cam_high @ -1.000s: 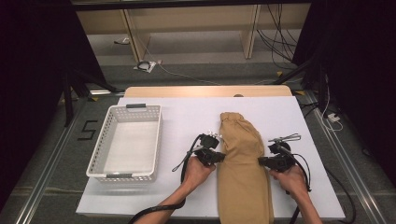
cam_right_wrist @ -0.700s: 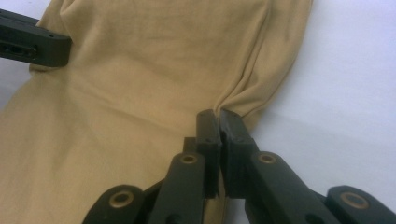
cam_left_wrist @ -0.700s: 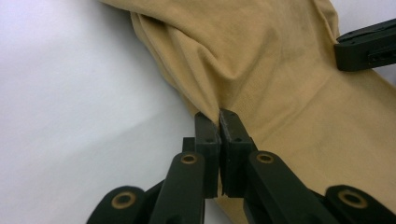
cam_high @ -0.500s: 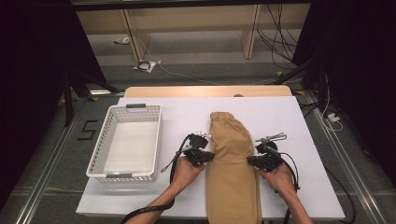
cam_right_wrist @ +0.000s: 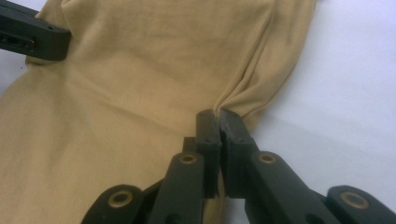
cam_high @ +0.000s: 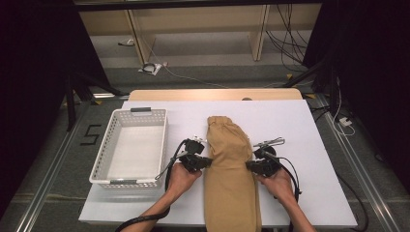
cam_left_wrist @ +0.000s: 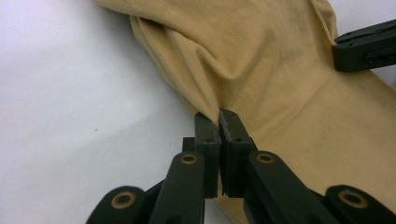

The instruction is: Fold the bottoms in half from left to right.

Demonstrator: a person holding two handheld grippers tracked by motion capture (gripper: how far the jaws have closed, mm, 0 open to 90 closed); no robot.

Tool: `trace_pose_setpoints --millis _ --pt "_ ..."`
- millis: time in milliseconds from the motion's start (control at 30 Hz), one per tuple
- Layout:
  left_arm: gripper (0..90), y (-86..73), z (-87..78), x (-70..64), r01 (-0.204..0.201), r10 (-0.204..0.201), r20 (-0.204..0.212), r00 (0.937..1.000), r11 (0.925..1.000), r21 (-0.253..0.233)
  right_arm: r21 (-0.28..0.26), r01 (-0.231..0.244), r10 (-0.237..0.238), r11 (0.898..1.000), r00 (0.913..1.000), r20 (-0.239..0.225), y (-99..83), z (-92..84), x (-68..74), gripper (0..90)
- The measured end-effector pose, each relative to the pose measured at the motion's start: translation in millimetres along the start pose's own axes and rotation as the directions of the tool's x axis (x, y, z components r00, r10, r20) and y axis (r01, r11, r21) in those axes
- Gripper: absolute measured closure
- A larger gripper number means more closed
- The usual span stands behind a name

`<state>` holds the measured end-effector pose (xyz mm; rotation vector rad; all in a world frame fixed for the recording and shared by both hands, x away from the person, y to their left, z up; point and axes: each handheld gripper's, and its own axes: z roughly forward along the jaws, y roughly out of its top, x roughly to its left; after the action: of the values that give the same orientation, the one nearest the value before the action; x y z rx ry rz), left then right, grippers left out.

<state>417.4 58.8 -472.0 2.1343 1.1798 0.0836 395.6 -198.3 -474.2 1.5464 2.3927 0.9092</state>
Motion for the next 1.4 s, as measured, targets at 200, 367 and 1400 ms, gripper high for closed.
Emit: trace_pose_setpoints --millis 200,367,1400 --pt "87.0 -4.4 -4.3 4.8 0.013 -0.013 -0.003 0.9999 0.9999 -0.009 0.000 0.012 -0.012 1.000 0.9999 -0.006 1.4 2.8 5.8 87.3" --pt "87.0 -6.1 -4.5 6.6 0.020 -0.020 -0.018 0.9996 0.9998 -0.008 0.001 0.020 -0.020 1.000 0.9998 -0.005 2.9 5.0 10.5 87.2" --pt "37.3 -17.2 -19.6 1.7 0.084 -0.080 0.064 0.9947 0.9948 -0.057 -0.144 0.045 -0.042 0.989 0.9988 0.025 19.7 -8.7 0.6 50.9"
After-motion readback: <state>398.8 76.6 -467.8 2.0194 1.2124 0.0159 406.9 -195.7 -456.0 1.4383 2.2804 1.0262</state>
